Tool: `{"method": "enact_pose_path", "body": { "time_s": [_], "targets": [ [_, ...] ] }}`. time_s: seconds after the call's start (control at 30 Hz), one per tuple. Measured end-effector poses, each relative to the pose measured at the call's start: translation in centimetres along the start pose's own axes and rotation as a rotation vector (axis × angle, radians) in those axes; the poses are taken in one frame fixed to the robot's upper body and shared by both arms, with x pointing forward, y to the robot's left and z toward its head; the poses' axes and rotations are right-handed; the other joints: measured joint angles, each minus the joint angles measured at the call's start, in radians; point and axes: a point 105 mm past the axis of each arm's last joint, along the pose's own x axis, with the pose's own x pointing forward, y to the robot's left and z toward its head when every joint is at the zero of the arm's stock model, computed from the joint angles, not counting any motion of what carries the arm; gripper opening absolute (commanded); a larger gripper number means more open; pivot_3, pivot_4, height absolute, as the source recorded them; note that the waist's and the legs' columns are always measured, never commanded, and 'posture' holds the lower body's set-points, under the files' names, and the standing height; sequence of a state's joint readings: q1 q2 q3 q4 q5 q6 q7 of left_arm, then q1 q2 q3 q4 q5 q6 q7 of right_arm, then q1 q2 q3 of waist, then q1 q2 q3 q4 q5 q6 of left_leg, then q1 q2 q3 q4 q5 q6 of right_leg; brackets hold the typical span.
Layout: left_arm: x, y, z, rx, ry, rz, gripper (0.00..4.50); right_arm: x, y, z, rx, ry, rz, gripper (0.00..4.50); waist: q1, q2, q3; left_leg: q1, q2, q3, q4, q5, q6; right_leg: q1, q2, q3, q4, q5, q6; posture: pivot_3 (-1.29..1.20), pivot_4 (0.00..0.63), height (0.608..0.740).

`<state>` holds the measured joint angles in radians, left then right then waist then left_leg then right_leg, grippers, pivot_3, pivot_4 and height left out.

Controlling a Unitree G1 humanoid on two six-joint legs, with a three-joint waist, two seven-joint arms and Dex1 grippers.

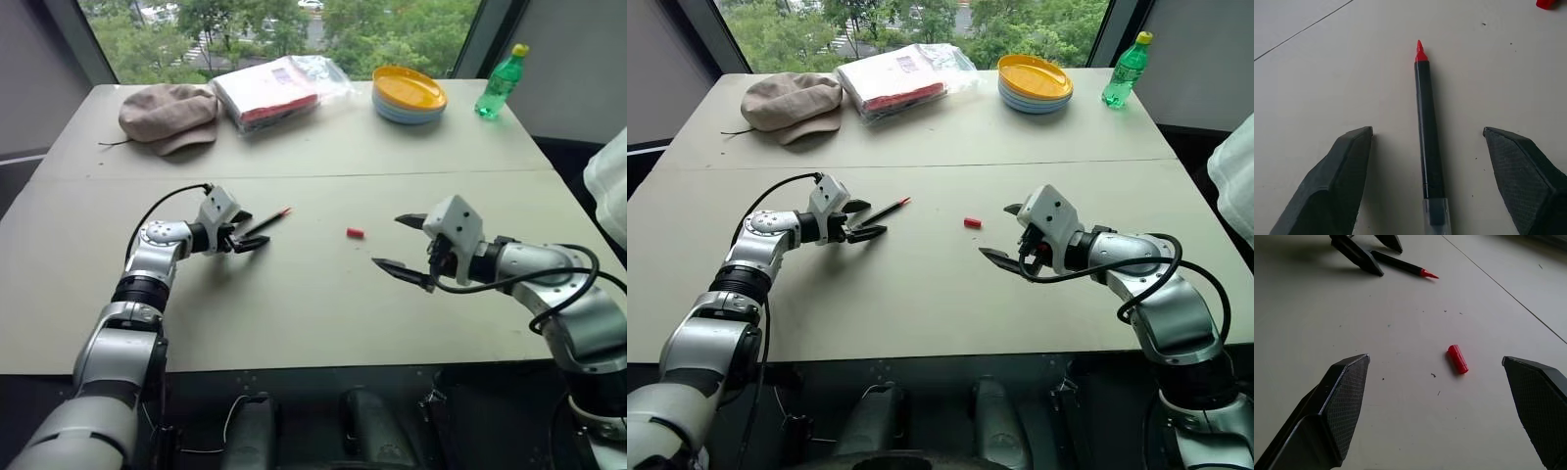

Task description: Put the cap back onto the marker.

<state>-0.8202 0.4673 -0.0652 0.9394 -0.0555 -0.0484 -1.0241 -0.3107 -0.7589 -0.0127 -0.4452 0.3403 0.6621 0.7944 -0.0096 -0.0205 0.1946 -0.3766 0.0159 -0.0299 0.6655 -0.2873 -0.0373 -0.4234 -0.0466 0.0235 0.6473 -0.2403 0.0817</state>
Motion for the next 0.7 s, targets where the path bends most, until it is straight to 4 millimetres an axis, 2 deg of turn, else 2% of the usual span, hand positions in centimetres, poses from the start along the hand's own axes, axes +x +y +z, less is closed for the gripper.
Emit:
{"method": "enact_pose_path", "body": {
  "time_s": [0.17,0.2,0.53,0.7],
  "targets": [
    [0.09,0.19,-0.08,-0.012,0.009,0.004,0.19,-0.11,-0.07,-0.04,-0.005,0.007,0.000,4.50,-0.004,0.000,0.000,0.003,0.000,0.000,0.000,0.000,0.000,0.002,0.000,0.000,0.001,0.000,0.000,0.00,0.150,0.740],
    [0.09,0.24,-0.05,-0.012,0.010,0.005,0.08,-0.12,-0.08,-0.04,-0.006,0.008,-0.001,4.50,-0.004,0.000,0.000,0.003,0.000,0.000,0.000,0.000,0.000,0.002,0.000,0.000,0.001,0.000,0.000,0.00,0.150,0.740],
    [0.10,0.22,0.05,0.003,0.022,-0.012,0.08,-0.12,-0.10,-0.03,-0.005,0.007,-0.002,4.50,-0.004,0.000,-0.001,0.002,0.000,0.000,0.000,0.000,0.000,0.002,0.000,0.000,0.001,0.000,0.000,0.00,0.150,0.740],
    [-0.54,0.25,0.13,0.038,0.019,-0.006,0.08,0.10,-0.65,-0.12,0.001,-0.001,-0.007,4.50,-0.008,0.000,0.000,0.002,0.000,0.000,0.000,0.000,0.000,0.001,0.001,0.000,0.001,0.000,0.000,0.00,0.150,0.740]
  ]
}}
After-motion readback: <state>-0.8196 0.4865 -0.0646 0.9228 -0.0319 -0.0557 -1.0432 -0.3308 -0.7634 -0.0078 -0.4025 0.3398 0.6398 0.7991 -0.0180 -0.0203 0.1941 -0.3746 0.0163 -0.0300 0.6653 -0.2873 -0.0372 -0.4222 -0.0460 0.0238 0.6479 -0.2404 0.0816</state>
